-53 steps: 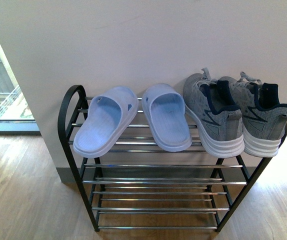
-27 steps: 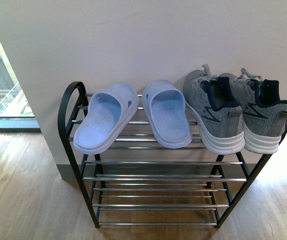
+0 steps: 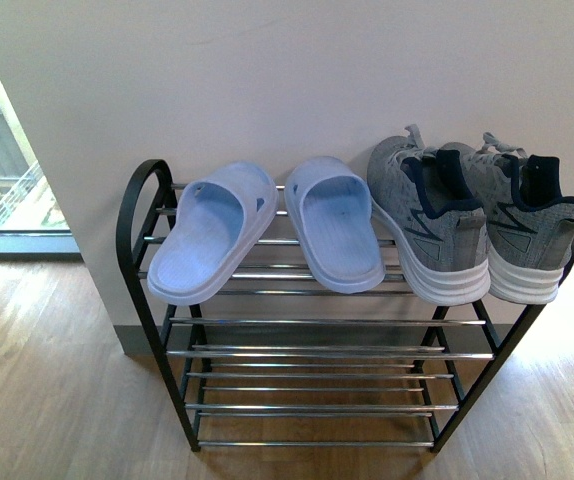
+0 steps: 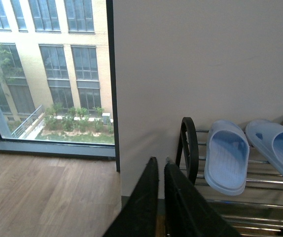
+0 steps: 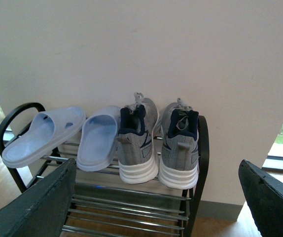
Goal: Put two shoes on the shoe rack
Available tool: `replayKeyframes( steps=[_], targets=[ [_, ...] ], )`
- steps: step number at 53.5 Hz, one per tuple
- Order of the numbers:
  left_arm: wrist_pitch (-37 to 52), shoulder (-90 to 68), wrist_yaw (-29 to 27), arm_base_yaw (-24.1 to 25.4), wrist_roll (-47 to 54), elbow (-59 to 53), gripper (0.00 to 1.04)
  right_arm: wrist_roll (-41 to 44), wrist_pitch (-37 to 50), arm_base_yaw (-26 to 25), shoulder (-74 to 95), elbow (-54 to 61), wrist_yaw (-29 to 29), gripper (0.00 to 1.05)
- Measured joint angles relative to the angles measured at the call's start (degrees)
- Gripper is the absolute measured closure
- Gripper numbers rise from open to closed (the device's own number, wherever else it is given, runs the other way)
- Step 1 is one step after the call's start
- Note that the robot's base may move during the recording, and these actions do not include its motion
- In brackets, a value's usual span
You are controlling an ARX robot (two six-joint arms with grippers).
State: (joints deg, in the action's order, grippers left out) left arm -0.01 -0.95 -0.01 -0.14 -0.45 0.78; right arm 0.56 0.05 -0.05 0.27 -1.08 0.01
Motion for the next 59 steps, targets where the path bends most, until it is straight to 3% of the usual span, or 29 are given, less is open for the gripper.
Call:
replayKeyframes(
  steps=[5, 16, 24, 59],
  targets=[
    [0.0, 0.0, 0.0, 0.0, 0.0, 0.0, 0.73, 0.0, 0.0, 0.0, 0.0, 0.0, 0.0, 0.09],
    [0.0, 0.0, 0.0, 0.0, 0.0, 0.0, 0.41, 0.0, 0.0, 0.0, 0.0, 0.0, 0.0, 0.09],
    [0.0, 0.0, 0.0, 0.0, 0.0, 0.0, 0.08, 0.0, 0.0, 0.0, 0.0, 0.0, 0.0, 0.09],
    [0.0, 0.0, 0.0, 0.0, 0.1, 0.0, 0.09, 0.0, 0.0, 0.0, 0.0, 0.0, 0.0, 0.09]
  ],
)
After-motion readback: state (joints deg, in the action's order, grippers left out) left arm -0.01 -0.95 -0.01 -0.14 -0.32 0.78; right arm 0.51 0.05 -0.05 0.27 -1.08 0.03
